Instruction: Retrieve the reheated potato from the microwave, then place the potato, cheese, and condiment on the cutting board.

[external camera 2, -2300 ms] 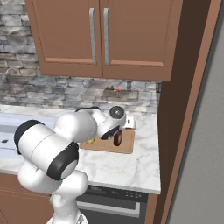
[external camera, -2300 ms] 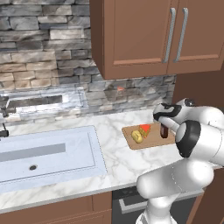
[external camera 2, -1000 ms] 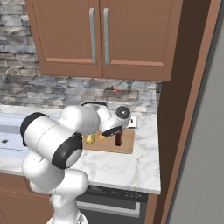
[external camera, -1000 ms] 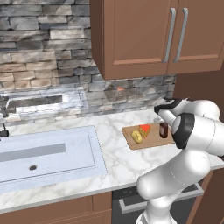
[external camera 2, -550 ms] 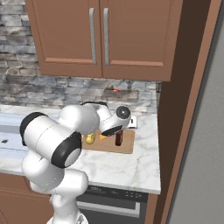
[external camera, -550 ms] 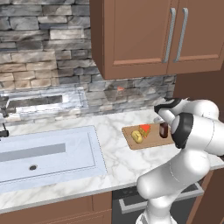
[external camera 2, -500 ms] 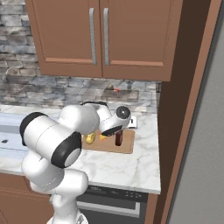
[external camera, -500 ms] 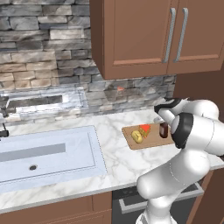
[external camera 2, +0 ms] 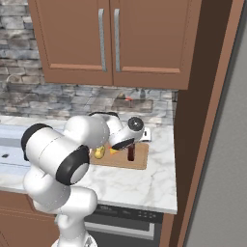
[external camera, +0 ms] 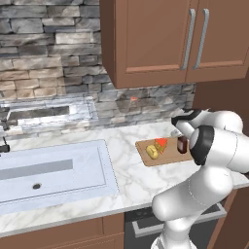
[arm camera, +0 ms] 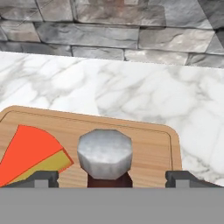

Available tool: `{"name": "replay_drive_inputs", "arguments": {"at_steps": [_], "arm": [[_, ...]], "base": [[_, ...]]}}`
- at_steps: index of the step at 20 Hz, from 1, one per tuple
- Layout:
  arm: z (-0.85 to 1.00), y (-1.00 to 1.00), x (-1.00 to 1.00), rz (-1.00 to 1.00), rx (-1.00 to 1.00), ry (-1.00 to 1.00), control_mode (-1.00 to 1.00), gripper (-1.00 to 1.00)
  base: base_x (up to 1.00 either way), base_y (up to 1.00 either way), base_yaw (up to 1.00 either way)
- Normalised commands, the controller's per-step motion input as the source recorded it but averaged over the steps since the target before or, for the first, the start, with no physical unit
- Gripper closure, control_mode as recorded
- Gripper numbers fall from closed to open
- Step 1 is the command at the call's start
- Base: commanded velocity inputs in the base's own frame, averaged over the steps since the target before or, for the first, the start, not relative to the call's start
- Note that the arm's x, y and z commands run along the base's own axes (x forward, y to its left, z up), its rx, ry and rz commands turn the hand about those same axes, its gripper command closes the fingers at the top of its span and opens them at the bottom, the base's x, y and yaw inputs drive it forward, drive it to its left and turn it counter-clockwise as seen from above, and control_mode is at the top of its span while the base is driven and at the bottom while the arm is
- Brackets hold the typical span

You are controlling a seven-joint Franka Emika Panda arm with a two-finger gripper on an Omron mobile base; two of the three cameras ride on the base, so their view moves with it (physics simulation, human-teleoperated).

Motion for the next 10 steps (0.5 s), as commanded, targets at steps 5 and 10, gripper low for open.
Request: {"name": "replay_drive_inputs", "arguments": {"at_steps": [5,10], "arm": [[0.0,0.0,-0.08,0.0,0.0,0.0,-1.0,-1.0],[0.0,0.0,-0.14,0.0,0.0,0.0,-1.0,-1.0]], "base": [[0.0,0.0,0.0],[0.0,0.0,0.0]]}}
